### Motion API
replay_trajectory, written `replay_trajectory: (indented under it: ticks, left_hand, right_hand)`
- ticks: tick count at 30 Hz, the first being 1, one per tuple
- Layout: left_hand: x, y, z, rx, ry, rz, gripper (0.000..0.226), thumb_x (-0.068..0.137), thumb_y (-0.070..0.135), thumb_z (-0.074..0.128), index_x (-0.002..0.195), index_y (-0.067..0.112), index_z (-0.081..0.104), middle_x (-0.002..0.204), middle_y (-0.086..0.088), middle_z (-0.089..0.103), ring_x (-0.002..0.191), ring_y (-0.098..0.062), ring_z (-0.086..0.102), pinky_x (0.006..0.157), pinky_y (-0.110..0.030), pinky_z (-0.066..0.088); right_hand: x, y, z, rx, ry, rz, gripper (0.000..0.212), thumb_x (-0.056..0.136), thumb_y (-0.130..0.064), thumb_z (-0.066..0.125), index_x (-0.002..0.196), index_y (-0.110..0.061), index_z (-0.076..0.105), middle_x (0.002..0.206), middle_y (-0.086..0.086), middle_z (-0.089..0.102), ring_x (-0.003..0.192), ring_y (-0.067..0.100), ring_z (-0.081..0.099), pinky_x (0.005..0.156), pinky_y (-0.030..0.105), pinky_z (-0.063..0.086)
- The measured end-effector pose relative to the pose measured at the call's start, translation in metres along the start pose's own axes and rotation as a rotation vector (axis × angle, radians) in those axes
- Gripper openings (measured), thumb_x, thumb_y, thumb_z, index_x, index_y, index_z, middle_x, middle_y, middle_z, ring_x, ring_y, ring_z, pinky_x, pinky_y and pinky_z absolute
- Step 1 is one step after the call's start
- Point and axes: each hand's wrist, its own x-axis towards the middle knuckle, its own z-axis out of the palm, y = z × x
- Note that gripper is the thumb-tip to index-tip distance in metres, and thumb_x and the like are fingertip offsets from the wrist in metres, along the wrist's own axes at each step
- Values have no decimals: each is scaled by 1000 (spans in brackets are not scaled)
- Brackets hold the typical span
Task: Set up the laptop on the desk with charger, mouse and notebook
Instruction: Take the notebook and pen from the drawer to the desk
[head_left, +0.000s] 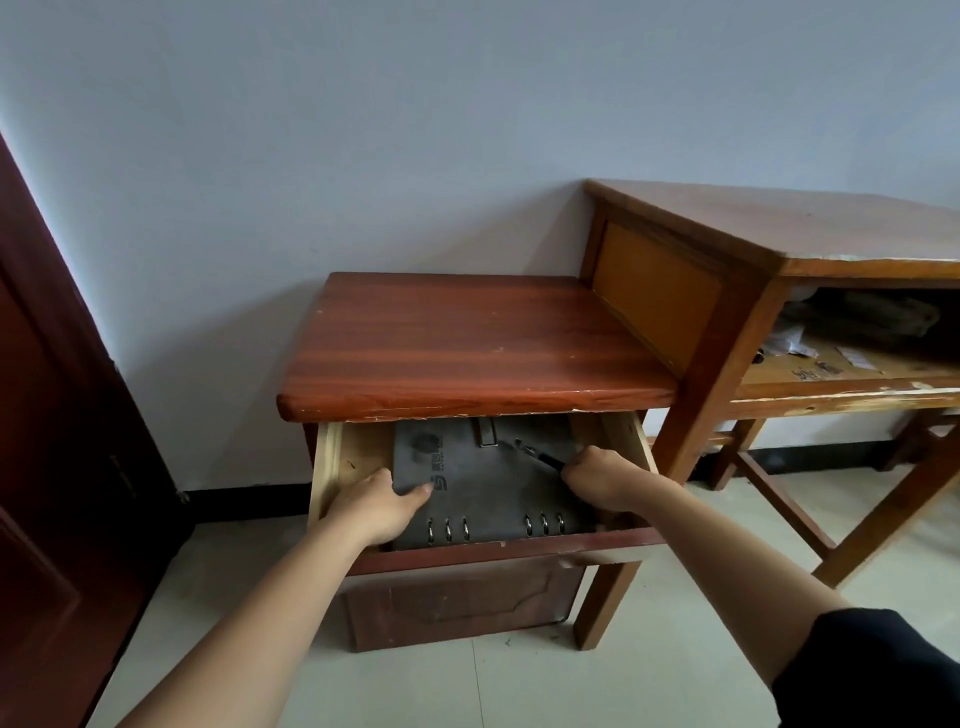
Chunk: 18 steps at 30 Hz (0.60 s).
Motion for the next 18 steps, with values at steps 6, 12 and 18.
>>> replay_trajectory:
  ticks: [6, 12, 18]
  left_hand:
    - [-13, 1, -14, -194, 63, 53, 41, 95, 52, 40, 86, 13, 45, 74, -1, 47, 63, -16, 45, 57, -30, 30]
    - [-15, 4, -26, -578, 108, 32, 36, 91, 38, 60, 73, 13, 41, 73, -6, 43, 67, -21, 46, 62, -30, 44]
    - [-37, 9, -40, -768, 10, -1, 52, 81, 33, 74, 116, -3, 59, 118, -12, 62, 106, -30, 62, 85, -37, 53]
  right_hand:
    - [-7, -1, -2, 108, 82, -18, 23, 99, -20, 38, 91, -14, 58, 81, 3, 59, 72, 17, 56, 60, 27, 41]
    - [-26, -5, -15, 41, 239, -96, 36, 99, -18, 39, 66, -16, 52, 66, 2, 53, 59, 16, 49, 52, 28, 35]
    - [-59, -8, -14, 1, 435, -68, 32, 99, -21, 33, 72, -17, 51, 70, 4, 57, 62, 20, 53, 51, 31, 34]
